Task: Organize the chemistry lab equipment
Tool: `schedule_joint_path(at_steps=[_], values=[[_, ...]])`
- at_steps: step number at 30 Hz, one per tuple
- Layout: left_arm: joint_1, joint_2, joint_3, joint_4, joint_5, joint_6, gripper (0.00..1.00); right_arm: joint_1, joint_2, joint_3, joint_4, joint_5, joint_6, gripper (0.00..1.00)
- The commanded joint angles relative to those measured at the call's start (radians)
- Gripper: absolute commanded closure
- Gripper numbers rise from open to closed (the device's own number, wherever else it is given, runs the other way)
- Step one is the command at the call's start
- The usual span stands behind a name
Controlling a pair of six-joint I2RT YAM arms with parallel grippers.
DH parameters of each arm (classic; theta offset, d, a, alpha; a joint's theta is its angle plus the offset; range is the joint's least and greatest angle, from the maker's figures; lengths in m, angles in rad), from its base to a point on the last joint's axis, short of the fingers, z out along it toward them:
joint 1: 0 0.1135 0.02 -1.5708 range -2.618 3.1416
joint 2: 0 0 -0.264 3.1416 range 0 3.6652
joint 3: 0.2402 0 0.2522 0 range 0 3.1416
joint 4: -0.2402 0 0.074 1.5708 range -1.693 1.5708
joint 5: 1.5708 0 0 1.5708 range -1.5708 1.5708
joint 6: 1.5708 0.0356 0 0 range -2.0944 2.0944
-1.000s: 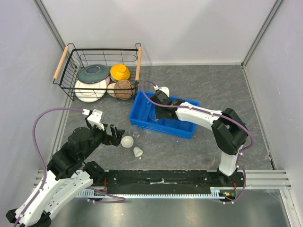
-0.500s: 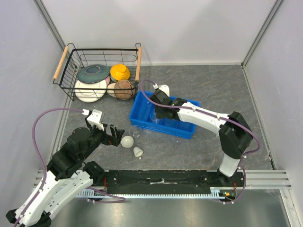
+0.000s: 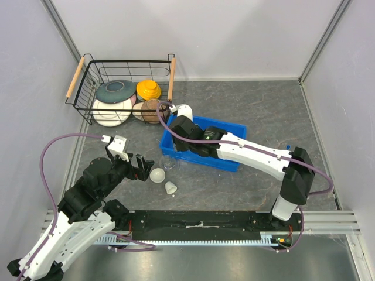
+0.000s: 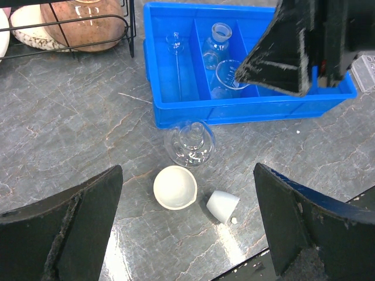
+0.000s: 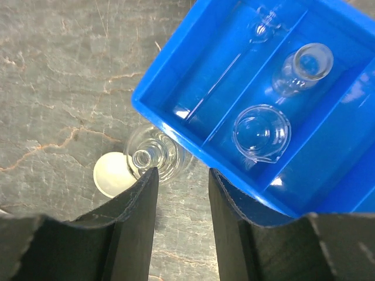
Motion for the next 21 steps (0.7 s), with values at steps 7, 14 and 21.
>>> schedule_joint_path(at_steps=[7, 14, 21], values=[[-0.002, -0.006, 0.001, 0.027, -0.025, 0.021, 0.00, 0.027, 0.172, 0.090, 0.024, -0.093, 0.003, 0.50], [-0.002, -0.009, -0.001, 0.027, -0.023, 0.022, 0.00, 0.044, 0.206, 0.105, 0.028, -0.105, 0.002, 0.47], [-0.002, -0.015, -0.001, 0.027, -0.023, 0.021, 0.00, 0.063, 0.233, 0.121, 0.028, -0.112, 0.003, 0.46]])
